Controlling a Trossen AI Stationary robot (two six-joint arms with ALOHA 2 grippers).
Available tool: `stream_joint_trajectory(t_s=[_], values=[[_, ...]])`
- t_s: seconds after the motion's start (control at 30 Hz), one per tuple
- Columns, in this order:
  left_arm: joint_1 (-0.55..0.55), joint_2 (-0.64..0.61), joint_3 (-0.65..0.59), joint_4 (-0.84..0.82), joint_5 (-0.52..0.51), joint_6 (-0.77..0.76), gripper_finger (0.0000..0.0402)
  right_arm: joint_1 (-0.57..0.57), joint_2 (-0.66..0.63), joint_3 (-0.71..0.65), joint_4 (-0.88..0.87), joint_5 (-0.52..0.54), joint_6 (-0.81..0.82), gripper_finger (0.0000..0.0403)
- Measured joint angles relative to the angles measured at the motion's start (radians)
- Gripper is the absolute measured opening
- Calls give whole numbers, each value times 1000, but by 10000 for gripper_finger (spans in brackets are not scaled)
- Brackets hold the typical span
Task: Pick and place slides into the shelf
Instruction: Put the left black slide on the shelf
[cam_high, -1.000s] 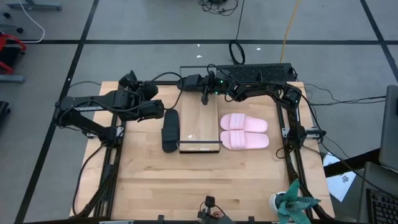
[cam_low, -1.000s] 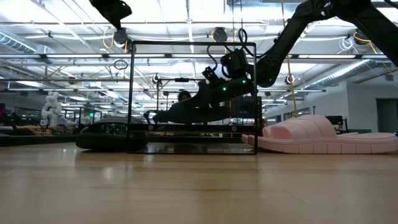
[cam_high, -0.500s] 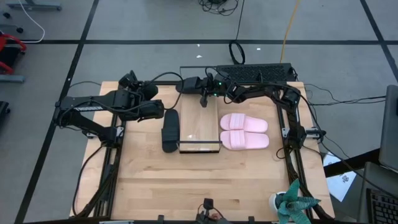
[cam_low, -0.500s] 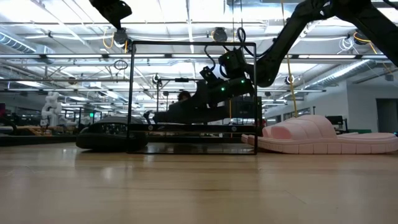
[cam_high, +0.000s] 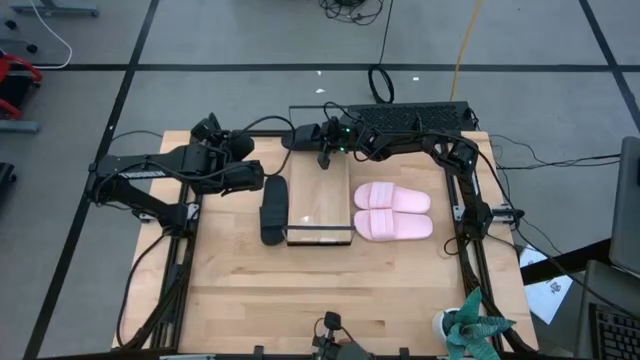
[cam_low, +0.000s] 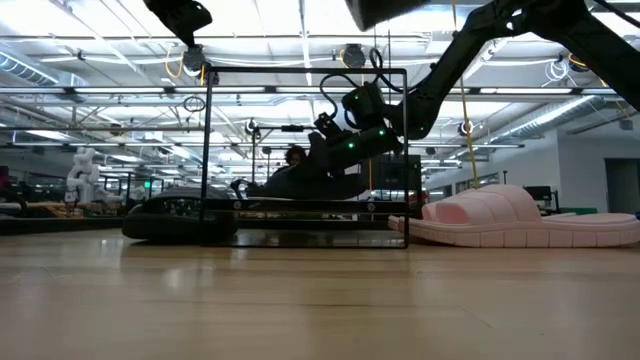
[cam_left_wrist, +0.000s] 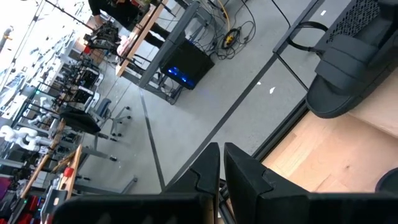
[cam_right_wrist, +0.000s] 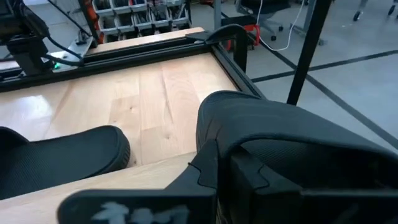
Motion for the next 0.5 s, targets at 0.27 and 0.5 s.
stream_joint_trajectory(t_s=[0.27, 0.5], values=[[0, 0, 0, 0, 0, 20, 31, -7, 1, 1, -47, -3, 38, 0], [0, 0, 0, 0, 0, 20, 31, -10, 19, 0, -42, -36, 78, 0]])
